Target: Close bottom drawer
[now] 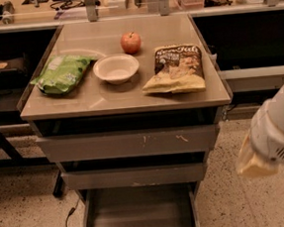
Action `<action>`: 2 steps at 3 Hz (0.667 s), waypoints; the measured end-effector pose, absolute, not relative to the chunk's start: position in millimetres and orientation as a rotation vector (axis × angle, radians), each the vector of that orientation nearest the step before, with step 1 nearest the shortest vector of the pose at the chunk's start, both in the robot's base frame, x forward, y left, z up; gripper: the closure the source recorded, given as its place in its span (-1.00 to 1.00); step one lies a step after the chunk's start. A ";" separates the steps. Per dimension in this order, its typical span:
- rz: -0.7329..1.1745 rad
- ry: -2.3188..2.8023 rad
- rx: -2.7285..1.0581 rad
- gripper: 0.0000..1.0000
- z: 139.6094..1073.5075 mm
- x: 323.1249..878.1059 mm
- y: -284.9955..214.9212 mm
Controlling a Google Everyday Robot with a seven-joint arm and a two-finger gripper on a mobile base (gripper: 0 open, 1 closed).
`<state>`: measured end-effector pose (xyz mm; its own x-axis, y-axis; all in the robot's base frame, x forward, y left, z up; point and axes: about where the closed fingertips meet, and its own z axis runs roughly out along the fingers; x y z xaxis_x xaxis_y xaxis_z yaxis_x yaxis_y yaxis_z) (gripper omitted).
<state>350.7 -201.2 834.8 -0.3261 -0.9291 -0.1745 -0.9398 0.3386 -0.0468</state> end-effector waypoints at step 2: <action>0.143 2.485 -1.755 1.00 802.8 327.0 -204.1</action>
Offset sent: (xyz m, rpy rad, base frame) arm -0.0232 -0.0026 -0.0318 -0.0172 0.0773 0.0056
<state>327.0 -204.1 802.8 -0.3330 -0.9337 -0.1320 -0.9426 0.3332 0.0210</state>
